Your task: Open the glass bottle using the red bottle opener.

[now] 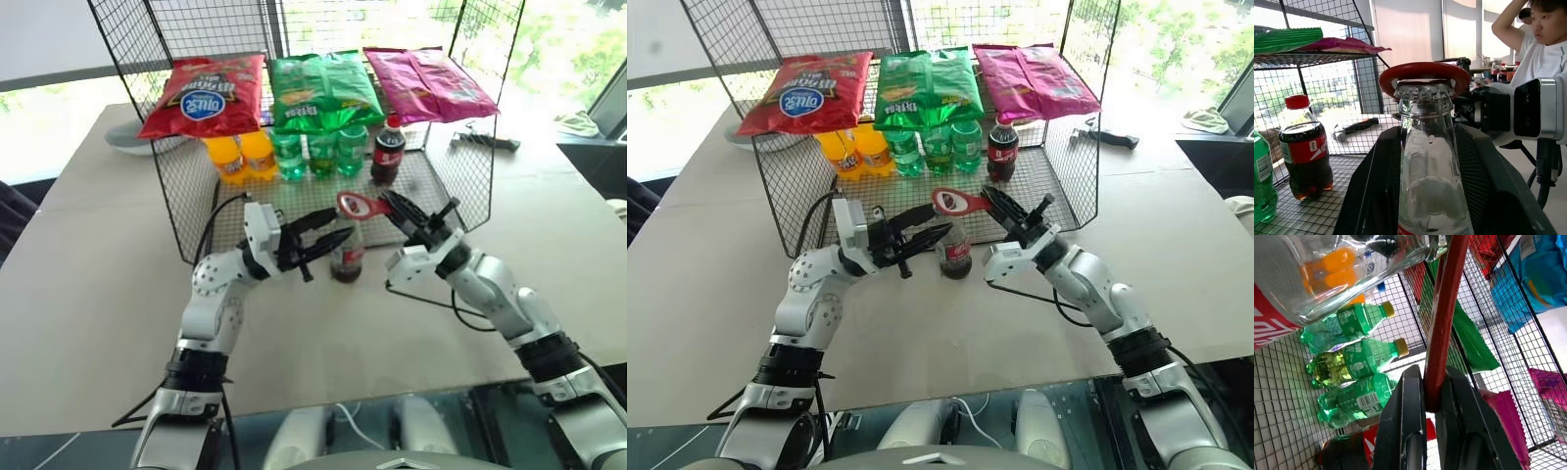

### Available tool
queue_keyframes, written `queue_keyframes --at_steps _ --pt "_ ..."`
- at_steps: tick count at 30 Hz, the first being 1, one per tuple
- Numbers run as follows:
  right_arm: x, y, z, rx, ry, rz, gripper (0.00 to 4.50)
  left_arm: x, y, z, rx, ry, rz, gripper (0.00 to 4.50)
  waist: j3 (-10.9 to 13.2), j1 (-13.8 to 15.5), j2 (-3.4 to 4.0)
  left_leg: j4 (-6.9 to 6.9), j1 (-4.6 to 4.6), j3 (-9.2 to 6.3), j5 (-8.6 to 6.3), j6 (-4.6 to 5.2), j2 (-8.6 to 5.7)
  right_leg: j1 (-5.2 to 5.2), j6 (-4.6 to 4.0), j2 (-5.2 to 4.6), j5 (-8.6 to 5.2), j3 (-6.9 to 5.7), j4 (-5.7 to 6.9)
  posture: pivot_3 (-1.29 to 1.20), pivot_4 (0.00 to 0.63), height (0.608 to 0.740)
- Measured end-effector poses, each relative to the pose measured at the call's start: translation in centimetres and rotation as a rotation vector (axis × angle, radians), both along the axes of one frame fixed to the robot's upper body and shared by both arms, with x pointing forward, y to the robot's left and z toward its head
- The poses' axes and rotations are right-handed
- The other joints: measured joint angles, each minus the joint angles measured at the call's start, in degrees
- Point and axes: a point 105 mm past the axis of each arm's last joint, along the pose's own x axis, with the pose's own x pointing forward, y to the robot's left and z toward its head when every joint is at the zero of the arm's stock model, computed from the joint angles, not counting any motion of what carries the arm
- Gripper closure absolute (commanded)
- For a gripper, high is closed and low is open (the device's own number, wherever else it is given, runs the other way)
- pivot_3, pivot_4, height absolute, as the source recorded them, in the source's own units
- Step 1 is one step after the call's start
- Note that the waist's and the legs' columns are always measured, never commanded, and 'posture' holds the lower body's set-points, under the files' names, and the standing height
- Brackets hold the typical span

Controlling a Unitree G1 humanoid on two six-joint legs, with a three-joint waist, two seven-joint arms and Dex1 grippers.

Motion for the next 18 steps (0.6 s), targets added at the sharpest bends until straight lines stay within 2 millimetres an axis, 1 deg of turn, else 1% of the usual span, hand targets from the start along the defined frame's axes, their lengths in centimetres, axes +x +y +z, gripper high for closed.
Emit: queue_keyframes --at_steps 4,7,11,18 --pt "0.1 -0.4 0.6 -0.041 -0.026 0.009 4.50 0.0 -0.2 -0.1 0.000 0.002 -0.007 3.25 0.0 0.1 -0.01 0.00 -0.02 -0.01 0.00 0.00 -0.01 0.00 0.00 -0.01 0.00 0.00 -0.02 0.00 0.150 0.740" --pt "0.0 -0.4 2.0 -0.069 -0.076 0.032 4.50 0.1 -0.4 0.0 -0.005 0.003 -0.002 3.25 0.0 0.0 -0.01 -0.01 0.00 -0.02 0.00 0.00 0.00 0.01 0.00 -0.01 0.00 0.00 -0.02 0.00 0.150 0.740" --pt "-0.2 -0.4 2.2 -0.086 -0.082 0.046 4.50 0.1 -0.5 0.0 -0.007 0.003 -0.003 3.25 0.0 0.0 -0.01 -0.03 -0.01 -0.01 0.00 0.01 0.00 0.00 0.00 0.00 0.00 0.00 -0.04 0.00 0.150 0.740" --pt "-0.1 -0.3 3.0 -0.089 -0.092 0.055 4.50 0.1 -0.6 0.1 -0.008 0.004 -0.004 3.25 0.0 0.0 -0.01 -0.03 -0.02 -0.01 0.00 0.01 0.01 0.00 0.00 -0.01 0.00 0.00 -0.05 0.00 0.150 0.740"
